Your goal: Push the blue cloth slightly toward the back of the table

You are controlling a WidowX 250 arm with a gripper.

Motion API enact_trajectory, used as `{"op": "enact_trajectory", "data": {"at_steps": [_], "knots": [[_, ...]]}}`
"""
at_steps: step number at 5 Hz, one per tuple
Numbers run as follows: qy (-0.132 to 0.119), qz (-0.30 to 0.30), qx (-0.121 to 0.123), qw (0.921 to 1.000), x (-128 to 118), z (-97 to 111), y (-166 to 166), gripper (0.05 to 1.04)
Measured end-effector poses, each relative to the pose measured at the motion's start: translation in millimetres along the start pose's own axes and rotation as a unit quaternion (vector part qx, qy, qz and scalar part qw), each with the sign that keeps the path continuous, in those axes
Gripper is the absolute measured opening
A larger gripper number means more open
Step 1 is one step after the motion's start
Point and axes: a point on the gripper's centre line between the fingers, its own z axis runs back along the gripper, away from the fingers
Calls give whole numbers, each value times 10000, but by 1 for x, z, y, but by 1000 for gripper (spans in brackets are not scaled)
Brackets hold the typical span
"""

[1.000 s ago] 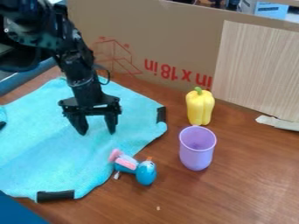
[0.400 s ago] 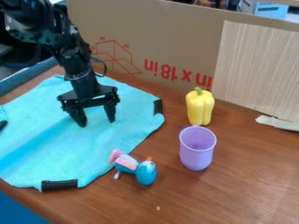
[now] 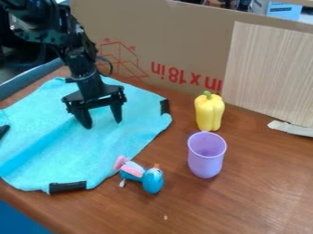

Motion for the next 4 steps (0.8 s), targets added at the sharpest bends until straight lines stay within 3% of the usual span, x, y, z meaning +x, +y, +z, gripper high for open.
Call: {"op": "enact_trajectory", "data": {"at_steps": [2, 3, 4], "knots": [[-139, 183, 50, 9997, 22, -6, -2, 999], [-58, 230, -24, 9997, 27, -8, -1, 999], [57, 73, -95, 9999, 17, -6, -2, 998]]}}
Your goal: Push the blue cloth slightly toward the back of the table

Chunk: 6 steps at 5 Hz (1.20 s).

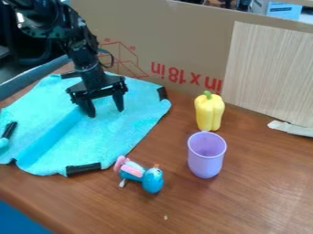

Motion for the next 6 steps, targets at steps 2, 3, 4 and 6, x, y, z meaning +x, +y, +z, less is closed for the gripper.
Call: {"op": "enact_trajectory", "data": {"at_steps": [2, 3, 4, 6], "knots": [[215, -367, -274, 9987, -12, 32, -11, 999], [43, -593, -416, 9974, -7, 48, -10, 999], [44, -823, -416, 9957, -4, 60, 3, 998], [636, -1091, 795, 9888, 3, 92, 57, 999]]}}
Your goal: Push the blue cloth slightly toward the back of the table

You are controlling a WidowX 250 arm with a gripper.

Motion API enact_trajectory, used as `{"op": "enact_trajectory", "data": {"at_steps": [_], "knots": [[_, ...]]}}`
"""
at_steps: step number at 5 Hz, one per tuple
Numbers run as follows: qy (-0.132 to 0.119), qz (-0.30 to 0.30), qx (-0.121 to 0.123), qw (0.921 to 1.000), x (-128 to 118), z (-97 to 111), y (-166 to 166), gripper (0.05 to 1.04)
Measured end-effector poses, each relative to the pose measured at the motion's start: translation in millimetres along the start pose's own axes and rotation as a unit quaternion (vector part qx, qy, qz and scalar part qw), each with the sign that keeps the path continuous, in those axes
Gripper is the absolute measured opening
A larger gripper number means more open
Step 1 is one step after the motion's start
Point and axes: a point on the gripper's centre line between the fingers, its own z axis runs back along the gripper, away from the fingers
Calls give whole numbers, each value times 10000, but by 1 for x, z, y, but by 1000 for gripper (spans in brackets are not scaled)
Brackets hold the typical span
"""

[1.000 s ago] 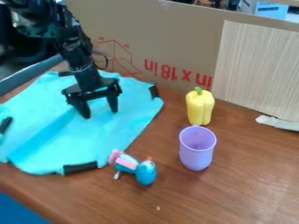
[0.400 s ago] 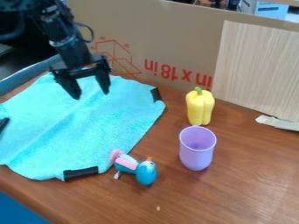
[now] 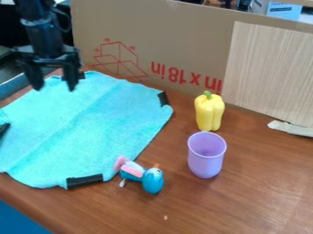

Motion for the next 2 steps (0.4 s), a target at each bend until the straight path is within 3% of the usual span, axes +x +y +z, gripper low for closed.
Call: {"op": "enact_trajectory", "data": {"at_steps": [1, 2], "knots": [[464, 92, 440, 9979, -17, 3, 32, 999], [232, 220, 382, 9988, -27, 31, 60, 999]]}}
